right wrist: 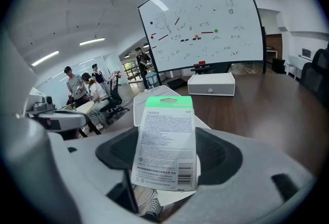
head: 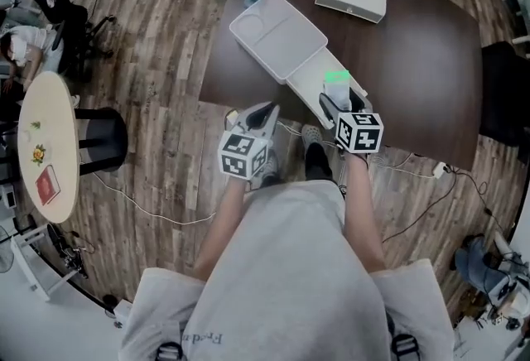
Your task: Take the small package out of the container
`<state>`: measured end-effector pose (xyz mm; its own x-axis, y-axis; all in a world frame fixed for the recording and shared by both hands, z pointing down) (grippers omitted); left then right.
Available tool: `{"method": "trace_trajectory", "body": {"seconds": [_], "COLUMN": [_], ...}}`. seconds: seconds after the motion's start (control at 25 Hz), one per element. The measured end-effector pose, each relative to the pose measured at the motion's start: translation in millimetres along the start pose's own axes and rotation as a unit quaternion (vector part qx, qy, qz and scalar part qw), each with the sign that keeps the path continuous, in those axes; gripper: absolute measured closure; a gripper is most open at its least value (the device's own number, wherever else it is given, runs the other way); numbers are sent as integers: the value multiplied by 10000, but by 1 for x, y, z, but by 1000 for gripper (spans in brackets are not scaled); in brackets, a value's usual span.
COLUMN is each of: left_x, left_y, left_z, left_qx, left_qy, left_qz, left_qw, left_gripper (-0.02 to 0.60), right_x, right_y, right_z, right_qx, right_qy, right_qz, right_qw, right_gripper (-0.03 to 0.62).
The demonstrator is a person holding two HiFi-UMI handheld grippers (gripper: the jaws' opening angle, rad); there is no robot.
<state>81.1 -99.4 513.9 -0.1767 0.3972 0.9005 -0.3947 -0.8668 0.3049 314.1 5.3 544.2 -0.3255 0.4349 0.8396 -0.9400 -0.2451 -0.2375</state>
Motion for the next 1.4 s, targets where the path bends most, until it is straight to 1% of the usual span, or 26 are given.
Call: {"method": "trace_trajectory", "body": {"seconds": [0.16,0.28,0.36,0.52,0.68,0.8,1.04,1.16,1.4], "left_x": [-1,-1,0,4,5,6,15,16,10], "left_y": [1,-3,-6,-4,4,7,8,11,9], "left_z": [-9,-12,-14,-24,-32,-36,-42,-48,-45], "left_qx": [145,283,383,463,409,405,400,417,496], "left_qy": [-88,-67,-40,-49,-125,-179,-168,-163,-203], "left_qz": [123,320,370,364,249,236,107,108,249], "left_qw": [9998,9991,9986,9983,9988,9987,9990,9989,9983], "left_gripper": [577,577,577,577,577,577,576,575,575], "right_x": [6,9,12,13,12,13,28,31,26], "right_y": [10,16,22,39,55,66,78,86,89], "right_z": [-18,-28,-34,-44,-49,-54,-70,-70,-72], "right_qx": [193,299,342,370,405,441,650,608,486], "right_qy": [-164,-308,-433,-771,-935,-1141,-1154,-1113,-1164], "right_qz": [57,110,143,196,61,-21,-25,-108,-256], "right_qw": [9997,9990,9984,9961,9948,9925,9912,9919,9917], "right_gripper": [243,243,243,243,243,244,244,244,244]}}
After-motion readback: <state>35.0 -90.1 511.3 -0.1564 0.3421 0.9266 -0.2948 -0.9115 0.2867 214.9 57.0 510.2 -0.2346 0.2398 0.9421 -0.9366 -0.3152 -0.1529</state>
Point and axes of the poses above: the fingertips, and each gripper's own axes: z forward along the fingers, y to its left, x out of its underside, the point moved 10 cm from there along -z, backward along the fingers, and after that the axes turned 10 degrees about -y, right-handed, at the moved point
